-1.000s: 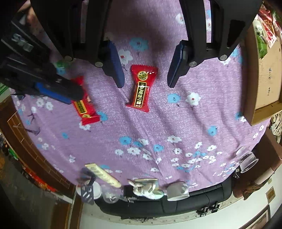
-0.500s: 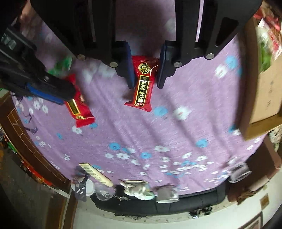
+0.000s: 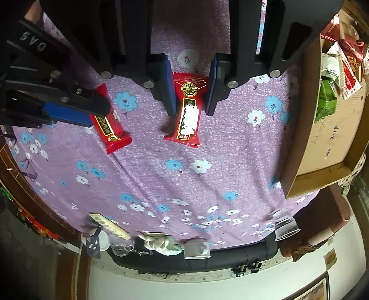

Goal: Organize snacks
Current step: 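Grasp a red candy bar with the left gripper while the right grasps the other, then lift both red candy bars and carry them toward the box, then lower both red candy bars into the box and open both grippers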

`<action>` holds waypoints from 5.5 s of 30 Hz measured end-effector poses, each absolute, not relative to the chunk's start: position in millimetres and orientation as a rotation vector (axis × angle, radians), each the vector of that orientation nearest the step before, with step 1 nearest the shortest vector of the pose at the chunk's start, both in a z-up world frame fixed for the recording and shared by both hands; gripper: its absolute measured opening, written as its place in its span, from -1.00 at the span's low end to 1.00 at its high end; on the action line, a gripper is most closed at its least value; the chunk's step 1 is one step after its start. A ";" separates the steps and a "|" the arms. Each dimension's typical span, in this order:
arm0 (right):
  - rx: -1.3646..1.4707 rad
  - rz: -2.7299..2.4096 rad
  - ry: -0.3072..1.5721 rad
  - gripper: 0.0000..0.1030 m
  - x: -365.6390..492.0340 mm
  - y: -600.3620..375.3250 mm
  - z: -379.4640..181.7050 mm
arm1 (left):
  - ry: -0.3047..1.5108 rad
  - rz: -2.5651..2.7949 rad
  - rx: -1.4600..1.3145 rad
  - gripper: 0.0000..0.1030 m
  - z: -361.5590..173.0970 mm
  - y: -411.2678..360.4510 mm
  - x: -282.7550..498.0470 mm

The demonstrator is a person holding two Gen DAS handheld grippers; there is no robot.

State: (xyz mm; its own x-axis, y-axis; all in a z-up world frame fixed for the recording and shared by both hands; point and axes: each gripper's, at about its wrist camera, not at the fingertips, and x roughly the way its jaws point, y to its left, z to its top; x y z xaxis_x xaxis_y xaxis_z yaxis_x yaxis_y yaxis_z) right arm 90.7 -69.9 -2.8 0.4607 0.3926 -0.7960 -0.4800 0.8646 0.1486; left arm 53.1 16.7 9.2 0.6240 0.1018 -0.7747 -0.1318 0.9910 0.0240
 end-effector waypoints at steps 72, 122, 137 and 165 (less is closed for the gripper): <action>-0.048 0.520 0.811 -0.61 77.0 -78.9 21.4 | 0.893 0.128 -0.040 -0.38 9.1 16.4 56.2; 0.046 0.412 0.697 -0.61 64.1 -108.0 55.6 | 0.636 0.156 0.027 -0.70 50.5 6.5 19.1; -0.023 0.539 0.714 -0.62 28.8 -37.7 61.1 | 0.583 0.233 -0.035 -0.69 73.3 55.5 -16.8; -0.201 0.835 0.889 -0.63 5.4 152.9 15.7 | 0.697 0.488 -0.302 -0.68 25.7 212.5 -55.6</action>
State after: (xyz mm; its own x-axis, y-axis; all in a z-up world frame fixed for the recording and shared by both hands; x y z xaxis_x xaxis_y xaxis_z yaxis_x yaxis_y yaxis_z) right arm 5.4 152.9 15.7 0.3462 0.5595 -0.7531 -0.7163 0.6760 0.1730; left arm -55.6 212.5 25.7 0.6620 0.3256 -0.6751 -0.5223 0.8464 -0.1039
